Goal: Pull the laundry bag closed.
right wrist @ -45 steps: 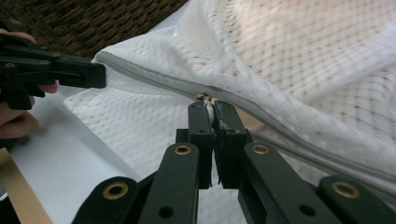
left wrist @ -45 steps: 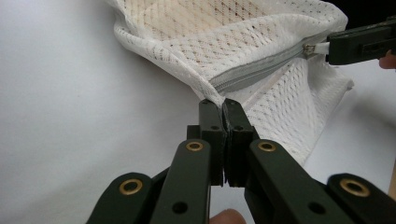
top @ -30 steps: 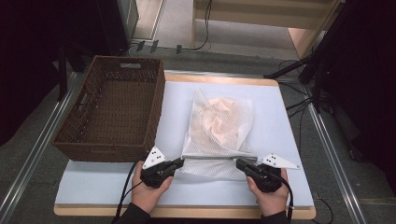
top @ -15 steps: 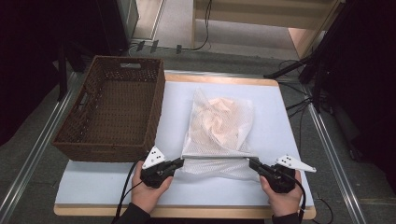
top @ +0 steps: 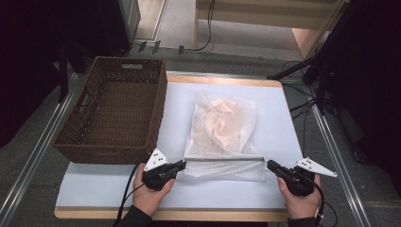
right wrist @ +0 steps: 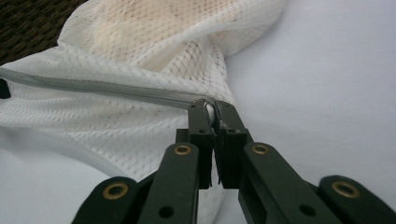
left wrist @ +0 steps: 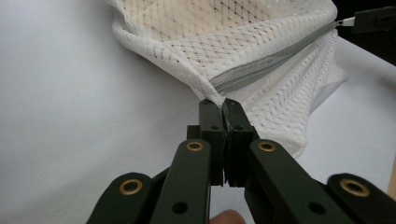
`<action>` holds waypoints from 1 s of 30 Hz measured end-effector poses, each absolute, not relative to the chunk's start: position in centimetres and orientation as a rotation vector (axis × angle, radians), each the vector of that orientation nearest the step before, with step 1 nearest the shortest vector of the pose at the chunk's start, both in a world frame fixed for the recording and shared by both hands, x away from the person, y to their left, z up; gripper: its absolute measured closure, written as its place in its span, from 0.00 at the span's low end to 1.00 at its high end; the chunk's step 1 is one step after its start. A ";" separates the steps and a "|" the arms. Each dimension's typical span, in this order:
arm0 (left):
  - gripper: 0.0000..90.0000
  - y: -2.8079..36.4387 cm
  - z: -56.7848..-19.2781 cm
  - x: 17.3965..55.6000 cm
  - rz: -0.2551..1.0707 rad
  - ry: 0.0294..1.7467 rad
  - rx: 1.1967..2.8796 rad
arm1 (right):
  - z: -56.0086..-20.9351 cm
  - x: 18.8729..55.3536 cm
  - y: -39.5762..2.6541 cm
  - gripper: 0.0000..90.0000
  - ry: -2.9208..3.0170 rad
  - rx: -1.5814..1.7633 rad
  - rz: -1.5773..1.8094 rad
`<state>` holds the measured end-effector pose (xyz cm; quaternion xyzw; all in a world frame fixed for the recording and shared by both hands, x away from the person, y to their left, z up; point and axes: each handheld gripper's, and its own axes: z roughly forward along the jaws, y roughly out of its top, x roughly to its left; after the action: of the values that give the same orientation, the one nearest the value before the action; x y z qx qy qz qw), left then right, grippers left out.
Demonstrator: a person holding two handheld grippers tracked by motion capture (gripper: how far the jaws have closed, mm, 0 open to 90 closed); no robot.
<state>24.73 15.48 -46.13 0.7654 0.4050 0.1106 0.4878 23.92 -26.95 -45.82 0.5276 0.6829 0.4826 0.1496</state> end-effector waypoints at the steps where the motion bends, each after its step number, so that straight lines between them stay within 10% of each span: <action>1: 0.99 15.5 -46.1 24.7 0.267 0.981 1.867 | -45.8 23.9 -26.9 0.97 1.962 1.516 1.387; 23: 0.98 16.1 -46.6 24.7 0.251 0.994 1.856 | -46.3 23.8 -27.3 0.96 1.964 1.429 1.367; 30: 0.63 16.3 -46.1 24.0 0.270 0.937 1.847 | -46.3 23.8 -26.8 0.59 1.948 1.356 1.412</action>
<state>24.02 16.34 -46.12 0.7647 0.3877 0.1118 0.5025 23.85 -26.80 -46.31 0.4821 0.6928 0.5019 0.1889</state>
